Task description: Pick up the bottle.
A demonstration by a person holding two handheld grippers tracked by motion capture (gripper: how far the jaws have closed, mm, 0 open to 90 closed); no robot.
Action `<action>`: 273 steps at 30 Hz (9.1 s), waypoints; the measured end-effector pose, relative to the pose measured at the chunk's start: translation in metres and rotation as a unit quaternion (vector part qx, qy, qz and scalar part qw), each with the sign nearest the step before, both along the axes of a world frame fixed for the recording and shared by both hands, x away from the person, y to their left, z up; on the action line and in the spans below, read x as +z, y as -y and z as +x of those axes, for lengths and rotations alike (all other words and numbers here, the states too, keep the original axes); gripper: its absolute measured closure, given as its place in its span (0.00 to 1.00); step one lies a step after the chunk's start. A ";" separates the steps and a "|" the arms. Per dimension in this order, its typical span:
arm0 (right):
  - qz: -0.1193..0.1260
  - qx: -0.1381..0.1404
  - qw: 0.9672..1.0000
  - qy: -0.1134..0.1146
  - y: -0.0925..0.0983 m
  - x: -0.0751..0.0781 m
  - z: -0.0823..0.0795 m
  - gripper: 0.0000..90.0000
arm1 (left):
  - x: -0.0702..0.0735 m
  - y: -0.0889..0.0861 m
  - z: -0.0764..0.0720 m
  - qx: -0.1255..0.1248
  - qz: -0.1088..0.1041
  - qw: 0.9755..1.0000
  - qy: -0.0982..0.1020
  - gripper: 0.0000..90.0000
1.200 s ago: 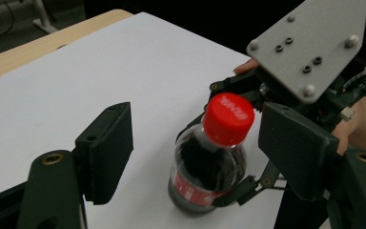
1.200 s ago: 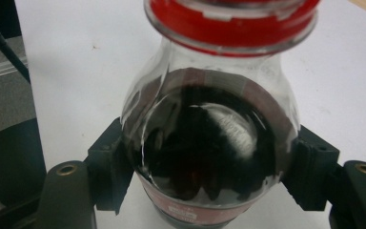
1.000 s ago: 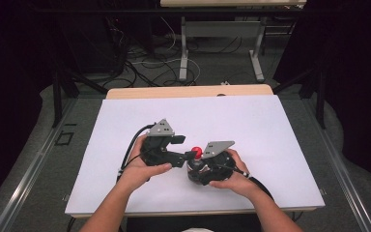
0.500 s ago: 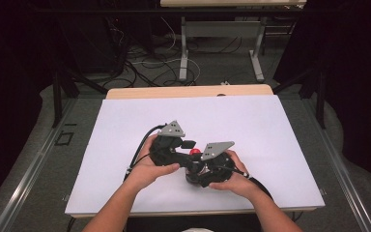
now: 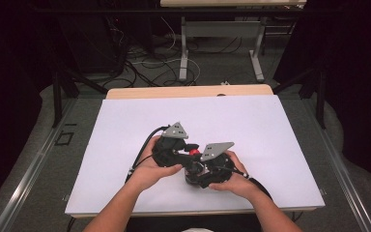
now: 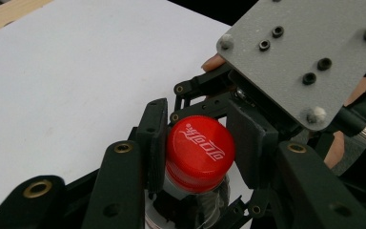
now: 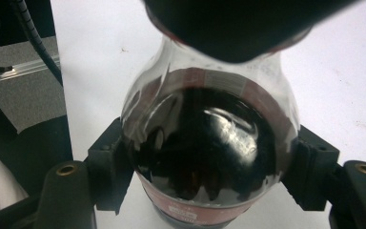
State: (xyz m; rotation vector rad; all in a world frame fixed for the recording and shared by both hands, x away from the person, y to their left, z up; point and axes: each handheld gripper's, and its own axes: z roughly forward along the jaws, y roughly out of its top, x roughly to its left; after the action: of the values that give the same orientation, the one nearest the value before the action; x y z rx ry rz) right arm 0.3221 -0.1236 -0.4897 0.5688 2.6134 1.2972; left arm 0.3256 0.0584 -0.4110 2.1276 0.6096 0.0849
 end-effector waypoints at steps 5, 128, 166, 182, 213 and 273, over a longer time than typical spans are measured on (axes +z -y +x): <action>0.003 -0.010 1.000 0.001 0.000 0.001 0.001 0.33 | 0.001 -0.001 0.001 0.027 -0.006 1.000 -0.006 0.68; 0.021 -0.094 0.995 0.012 -0.005 0.006 -0.002 0.33 | 0.004 0.019 -0.013 0.174 0.000 0.984 0.025 0.67; 0.031 -0.058 0.998 0.000 -0.006 0.009 -0.005 0.33 | 0.007 0.006 0.000 0.088 -0.028 0.996 0.006 0.68; 0.046 -0.063 0.997 -0.001 -0.002 0.011 -0.004 0.33 | 0.019 -0.002 -0.005 0.072 -0.040 0.996 0.019 0.52; 0.042 -0.038 0.998 -0.005 -0.007 0.009 -0.006 0.33 | 0.008 -0.006 0.004 0.011 -0.037 0.999 0.008 0.68; 0.038 -0.077 0.996 0.013 -0.006 0.009 -0.006 0.33 | 0.010 0.007 -0.009 0.145 -0.043 0.988 0.007 0.68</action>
State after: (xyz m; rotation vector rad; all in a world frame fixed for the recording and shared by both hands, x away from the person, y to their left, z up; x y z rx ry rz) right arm 0.3162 -0.1177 -0.4804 0.7443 2.4540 1.3489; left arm 0.3167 0.0512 -0.4008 1.9421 0.8959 0.2293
